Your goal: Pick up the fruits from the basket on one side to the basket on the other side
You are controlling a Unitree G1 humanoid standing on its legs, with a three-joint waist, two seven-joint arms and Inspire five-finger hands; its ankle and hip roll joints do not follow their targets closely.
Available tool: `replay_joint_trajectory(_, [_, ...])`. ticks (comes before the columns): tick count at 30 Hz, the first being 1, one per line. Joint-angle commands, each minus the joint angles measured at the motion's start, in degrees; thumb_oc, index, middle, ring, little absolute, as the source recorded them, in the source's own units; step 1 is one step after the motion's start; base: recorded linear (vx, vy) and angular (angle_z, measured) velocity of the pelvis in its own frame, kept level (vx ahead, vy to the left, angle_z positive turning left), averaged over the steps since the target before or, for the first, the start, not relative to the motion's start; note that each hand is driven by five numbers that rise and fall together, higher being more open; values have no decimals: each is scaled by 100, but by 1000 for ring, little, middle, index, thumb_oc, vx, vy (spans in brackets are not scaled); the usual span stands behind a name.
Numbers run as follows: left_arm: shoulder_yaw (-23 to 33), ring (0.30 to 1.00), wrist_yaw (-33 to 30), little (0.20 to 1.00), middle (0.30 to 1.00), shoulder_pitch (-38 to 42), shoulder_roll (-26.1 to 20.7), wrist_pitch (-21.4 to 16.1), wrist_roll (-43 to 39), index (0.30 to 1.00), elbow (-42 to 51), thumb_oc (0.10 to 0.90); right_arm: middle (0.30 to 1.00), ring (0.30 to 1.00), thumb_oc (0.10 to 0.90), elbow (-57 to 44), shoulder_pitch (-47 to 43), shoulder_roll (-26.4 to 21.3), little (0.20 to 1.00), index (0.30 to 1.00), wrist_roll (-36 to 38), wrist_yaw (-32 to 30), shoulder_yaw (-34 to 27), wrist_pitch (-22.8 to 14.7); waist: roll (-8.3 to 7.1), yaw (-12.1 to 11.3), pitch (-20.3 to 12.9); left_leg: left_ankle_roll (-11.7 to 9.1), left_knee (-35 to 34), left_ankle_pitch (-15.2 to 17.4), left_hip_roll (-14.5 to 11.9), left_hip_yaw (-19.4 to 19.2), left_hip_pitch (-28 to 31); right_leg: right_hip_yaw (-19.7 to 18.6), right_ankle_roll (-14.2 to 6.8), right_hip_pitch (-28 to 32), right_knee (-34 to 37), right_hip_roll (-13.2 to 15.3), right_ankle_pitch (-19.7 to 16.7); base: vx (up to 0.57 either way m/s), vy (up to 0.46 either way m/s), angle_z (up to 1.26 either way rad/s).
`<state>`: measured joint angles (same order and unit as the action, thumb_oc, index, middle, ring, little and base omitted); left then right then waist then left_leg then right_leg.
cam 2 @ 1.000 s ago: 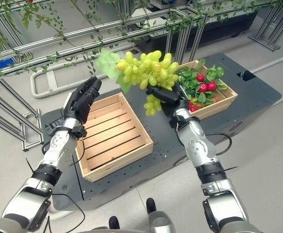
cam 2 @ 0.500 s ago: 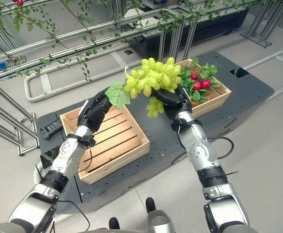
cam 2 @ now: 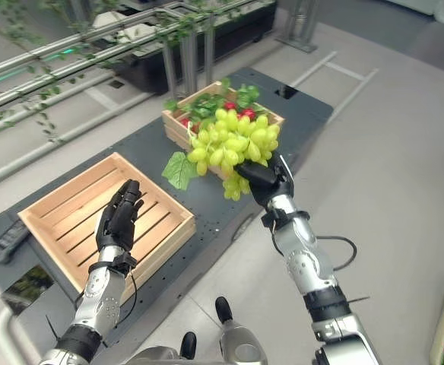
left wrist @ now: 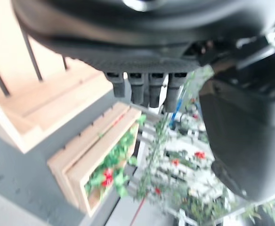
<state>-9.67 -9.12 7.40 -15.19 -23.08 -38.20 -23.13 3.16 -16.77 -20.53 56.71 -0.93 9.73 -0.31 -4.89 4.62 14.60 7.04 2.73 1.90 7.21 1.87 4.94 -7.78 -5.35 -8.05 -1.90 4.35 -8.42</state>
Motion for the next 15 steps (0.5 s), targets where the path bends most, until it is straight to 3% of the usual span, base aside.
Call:
replay_joint_trajectory(1, [238,900,-110,900,900,179,-406,-717,429,900,901,800,300,300,400,-644,-631,-21,300,300,421,668,-251,-768,347,-278,-426,-493,7,537,-314,284,117,673,-259,137,-454,264,-25,-270,7,-136])
replay_joint_trajectory(2, [266,900,-86,900,900,144,-436,-709,409,900,925,800,300,300,400,-637,-613,-5,300,300,414,687,-249,-782,368,-305,-430,-485,-10,508,-334,251,104,715,-243,145,-574,255,28,-348,12,-118])
replay_joint_trajectory(3, [374,900,-87,900,900,4,-531,-724,391,900,1003,800,300,300,400,-649,-522,49,300,300,337,802,-237,-832,468,-470,-436,-447,-63,394,-424,38,33,1085,-165,259,-1281,248,334,-320,0,-81])
replay_joint_trajectory(4, [433,900,-127,900,900,-62,-575,-723,391,900,1065,800,300,300,400,-657,-492,66,300,300,296,858,-217,-834,502,-559,-477,-437,-43,324,-470,-66,-65,1272,-86,336,-1399,268,483,-351,-14,-105])
replay_joint_trajectory(6, [513,900,-219,900,900,-154,-602,-744,373,900,1108,800,300,300,400,-645,-454,97,300,300,211,921,-140,-821,522,-714,-532,-420,63,302,-542,-270,-186,1605,28,556,-1546,293,792,-173,-60,-97])
replay_joint_trajectory(7, [572,900,-296,900,900,-176,-571,-780,282,900,1064,800,300,300,400,-562,-427,161,300,300,138,986,-51,-836,434,-801,-592,-451,189,319,-543,-416,-258,1741,82,884,-1154,219,1119,-99,-89,-64])
replay_joint_trajectory(8, [584,900,-304,900,900,-175,-565,-786,268,900,1057,800,300,300,400,-538,-427,181,300,300,124,1000,-36,-844,413,-817,-601,-461,215,328,-542,-439,-263,1761,96,976,-1033,208,1161,-110,-190,-73])
replay_joint_trajectory(9, [601,900,-437,900,900,-163,-521,-881,284,900,922,800,300,300,400,-362,-411,274,300,300,47,1066,54,-871,306,-854,-689,-550,259,370,-577,-627,-291,1863,88,1264,-314,274,1071,-57,-167,-75])
replay_joint_trajectory(10, [534,900,-624,900,900,-86,-471,-884,246,900,854,800,300,300,400,-336,-453,258,300,300,80,927,136,-832,273,-784,-710,-611,231,340,-610,-683,-262,1627,72,1299,-26,141,968,-84,-179,-80])
replay_joint_trajectory(15, [298,900,-757,900,900,225,-357,-743,623,900,949,800,300,300,400,-348,-401,105,300,300,22,973,32,-951,224,-638,-779,-731,-67,199,-710,-778,-246,1499,143,1388,478,-8,813,-89,-85,-47])
